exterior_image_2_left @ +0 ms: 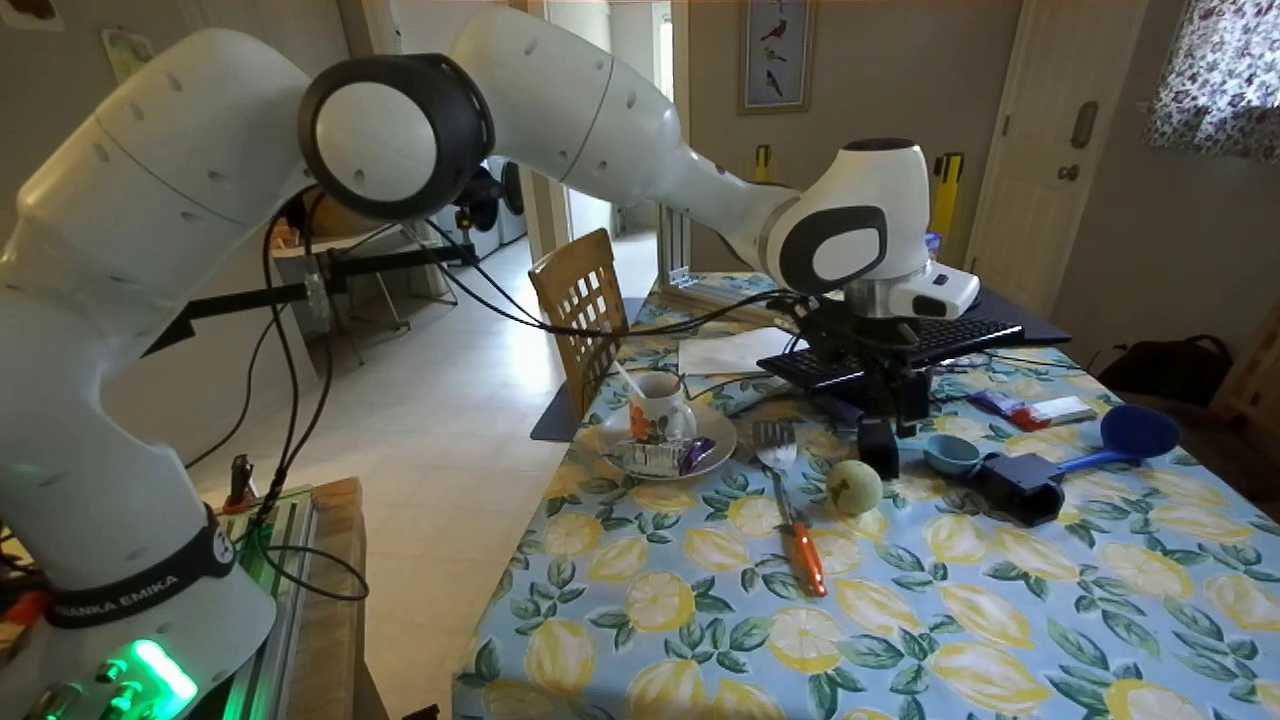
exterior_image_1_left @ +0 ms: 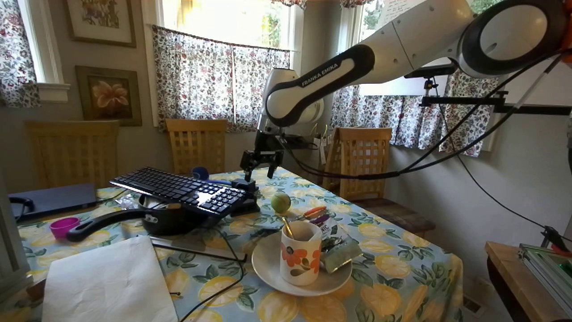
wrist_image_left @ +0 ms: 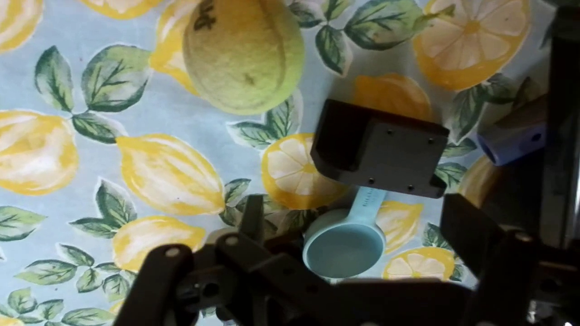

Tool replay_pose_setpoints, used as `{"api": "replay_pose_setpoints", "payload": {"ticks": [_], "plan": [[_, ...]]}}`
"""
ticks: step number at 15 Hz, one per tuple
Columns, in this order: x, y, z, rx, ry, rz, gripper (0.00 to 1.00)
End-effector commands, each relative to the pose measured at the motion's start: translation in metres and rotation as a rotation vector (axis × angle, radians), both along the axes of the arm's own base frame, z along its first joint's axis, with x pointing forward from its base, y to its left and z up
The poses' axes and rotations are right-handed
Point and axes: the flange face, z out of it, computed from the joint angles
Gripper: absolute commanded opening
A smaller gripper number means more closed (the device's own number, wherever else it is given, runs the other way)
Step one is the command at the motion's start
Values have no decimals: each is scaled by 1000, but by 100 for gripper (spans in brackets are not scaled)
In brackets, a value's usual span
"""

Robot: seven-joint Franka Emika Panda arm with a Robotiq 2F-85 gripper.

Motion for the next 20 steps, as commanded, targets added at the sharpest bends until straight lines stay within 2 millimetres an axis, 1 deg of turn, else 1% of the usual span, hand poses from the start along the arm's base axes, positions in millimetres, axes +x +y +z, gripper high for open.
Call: {"api": "replay_pose_setpoints", "payload": {"ticks": [1,8,14,17,20], "plan": [[11,14,-11,74,11,-70,100],[23,32,-37,71,32,-118,100],[31,41,-51,53,34,-152,100],[37,42,-54,34,1,-139,100],[38,38,-56,35,10,-129,100]]}}
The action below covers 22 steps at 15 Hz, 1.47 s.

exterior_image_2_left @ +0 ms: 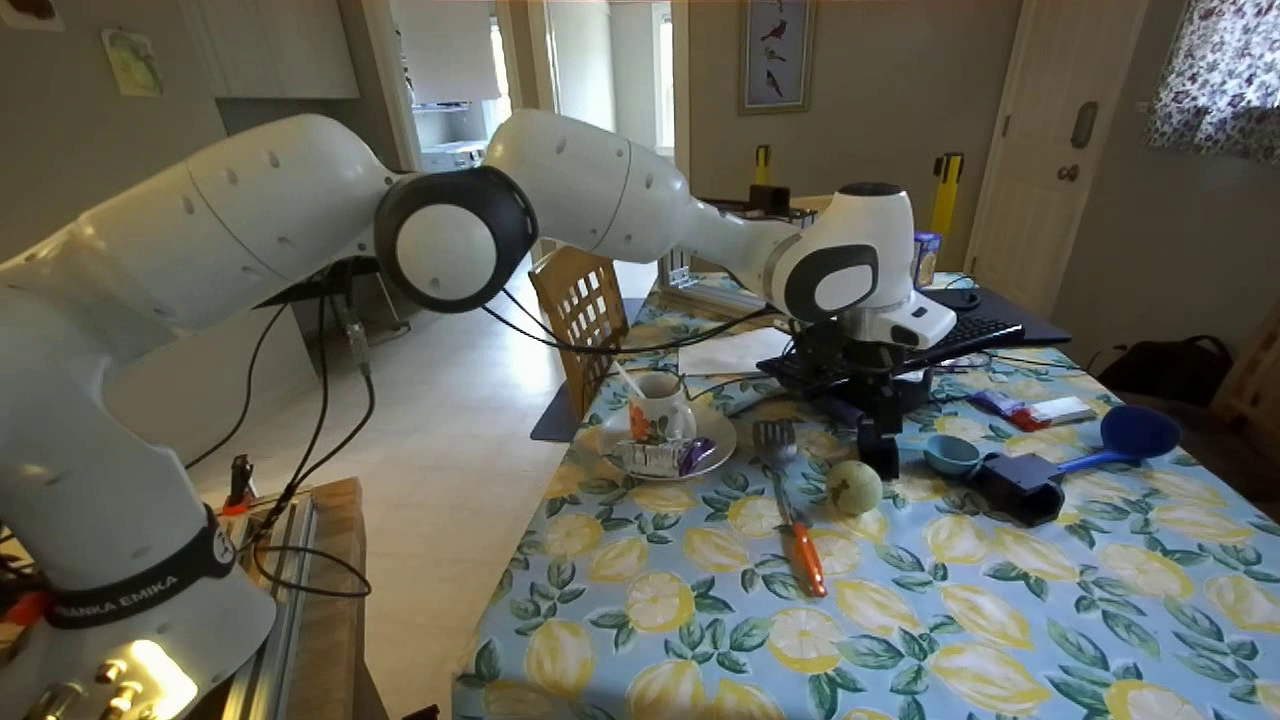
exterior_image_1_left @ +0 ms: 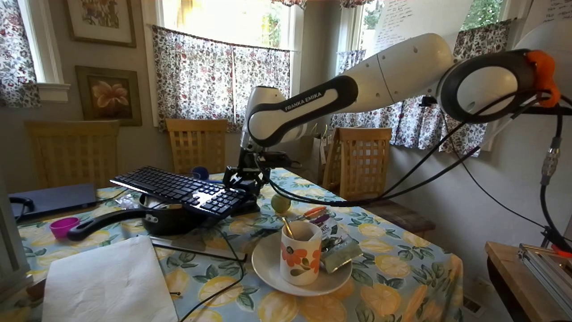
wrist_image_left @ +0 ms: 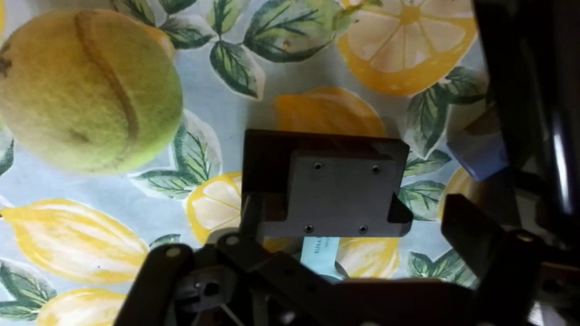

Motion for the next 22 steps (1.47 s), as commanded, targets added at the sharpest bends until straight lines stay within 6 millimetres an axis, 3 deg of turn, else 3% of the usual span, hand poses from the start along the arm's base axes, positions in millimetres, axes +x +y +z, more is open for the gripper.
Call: {"api": "replay_pose_setpoints", "payload": {"ticks": [1,13,14,16,22], "plan": [[3,-2,-9,-20,23,1,100],[1,-52,3,180,-82,144,100],[0,-48,4,119,-61,129,100],[-1,-53,4,122,-62,126,100],[-2,-45,-3,127,-51,81,100]]}}
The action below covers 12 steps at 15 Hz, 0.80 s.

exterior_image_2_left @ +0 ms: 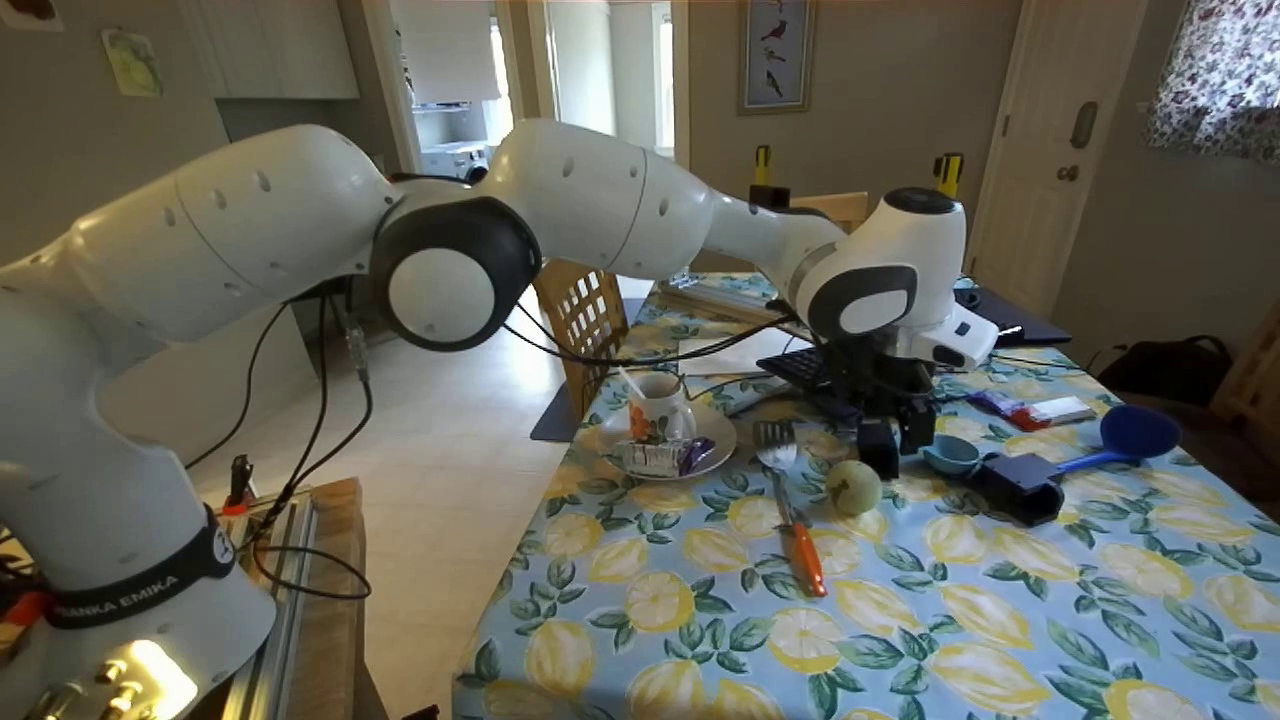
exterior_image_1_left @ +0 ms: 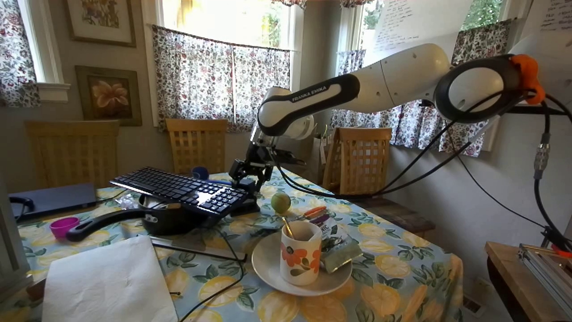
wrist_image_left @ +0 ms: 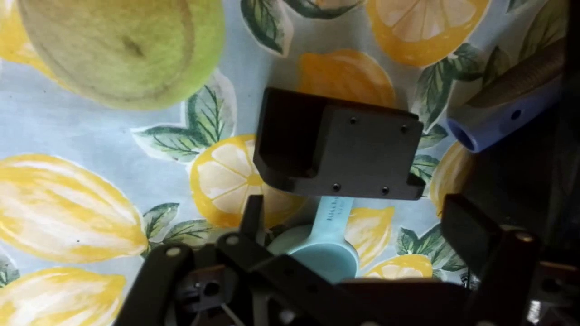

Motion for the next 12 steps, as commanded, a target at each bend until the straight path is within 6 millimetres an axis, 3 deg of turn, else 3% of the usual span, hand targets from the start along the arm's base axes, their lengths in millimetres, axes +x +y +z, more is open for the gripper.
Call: {"api": "replay_pose_setpoints", "payload": {"ticks": [1,6,12], "plan": [[-1,4,-6,10,13,-49,100],[-2,6,-9,31,2,-90,100],[-2,15,-23,59,-61,7,100]]}}
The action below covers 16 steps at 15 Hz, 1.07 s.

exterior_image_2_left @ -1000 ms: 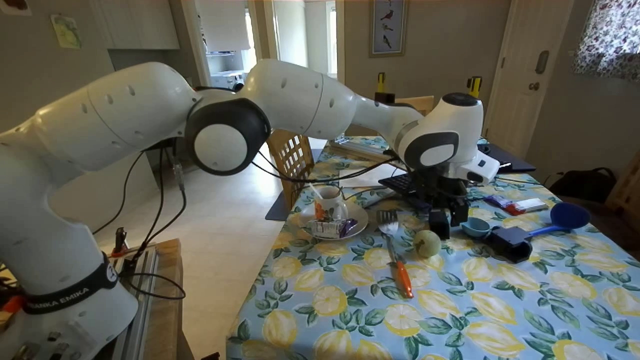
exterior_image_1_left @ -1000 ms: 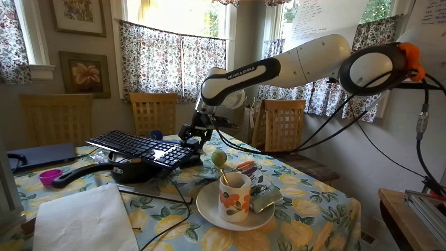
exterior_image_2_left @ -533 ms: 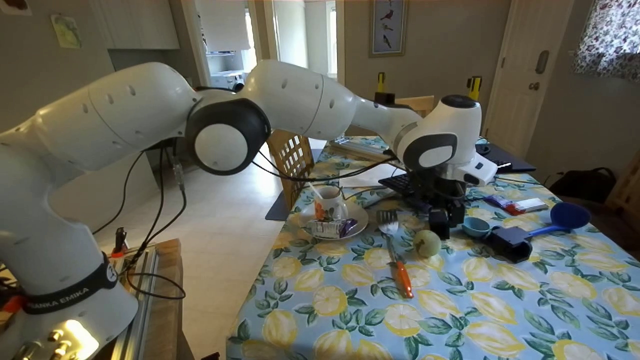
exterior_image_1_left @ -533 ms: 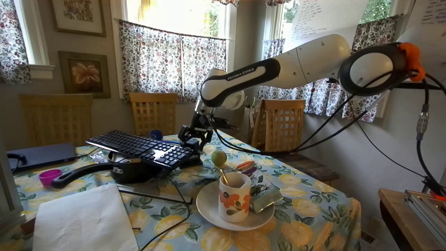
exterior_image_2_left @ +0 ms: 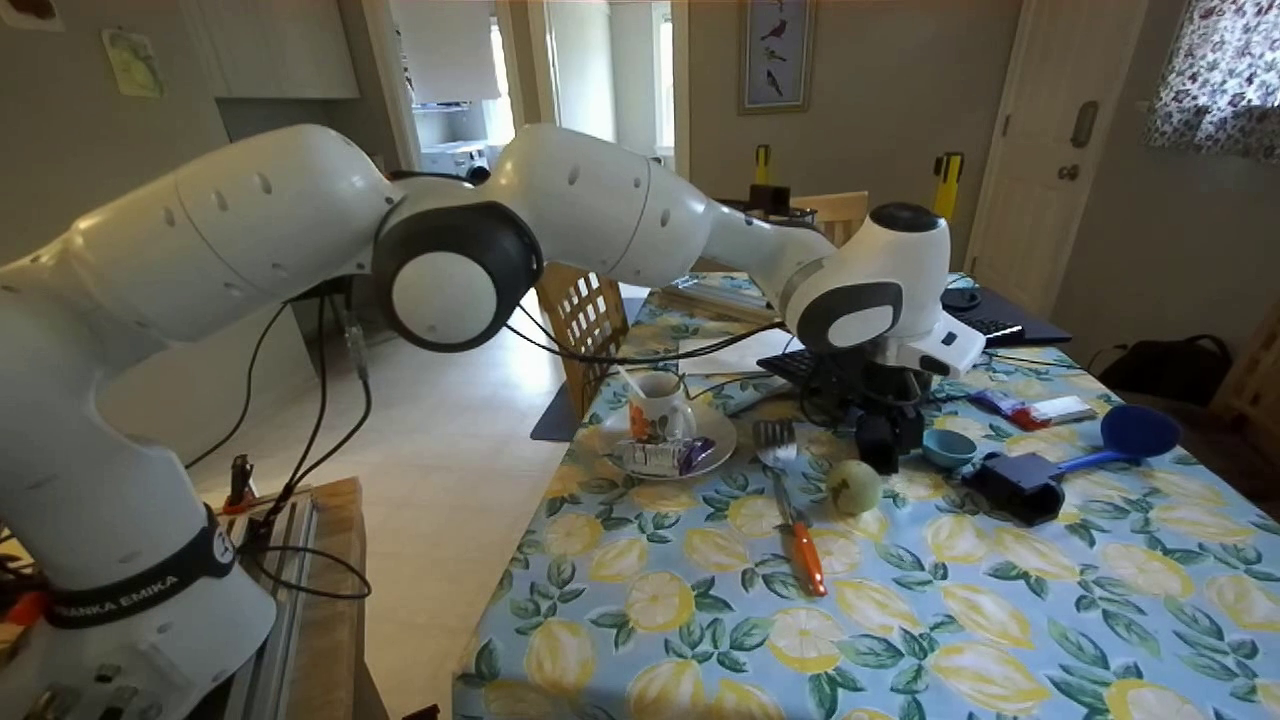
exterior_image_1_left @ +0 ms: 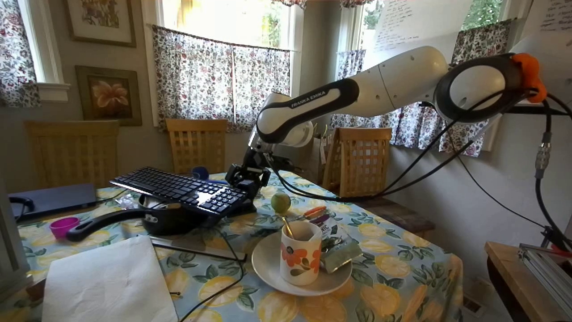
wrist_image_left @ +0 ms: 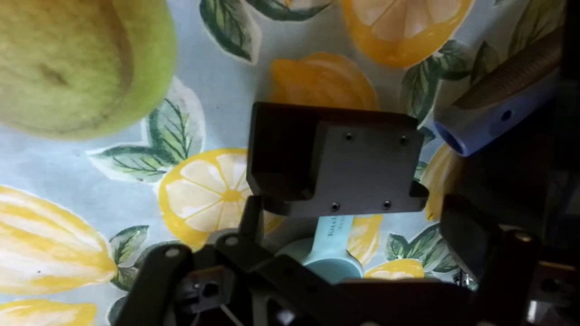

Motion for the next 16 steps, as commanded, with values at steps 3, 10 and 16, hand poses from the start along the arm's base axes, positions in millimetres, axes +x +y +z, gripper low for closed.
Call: {"api": "replay_pose_setpoints", "payload": {"ticks": [3,10,16], "plan": [[-9,4,-12,27,47,39,100],[-12,6,-16,37,36,12,100],[-9,9,-15,27,23,6,61]]}}
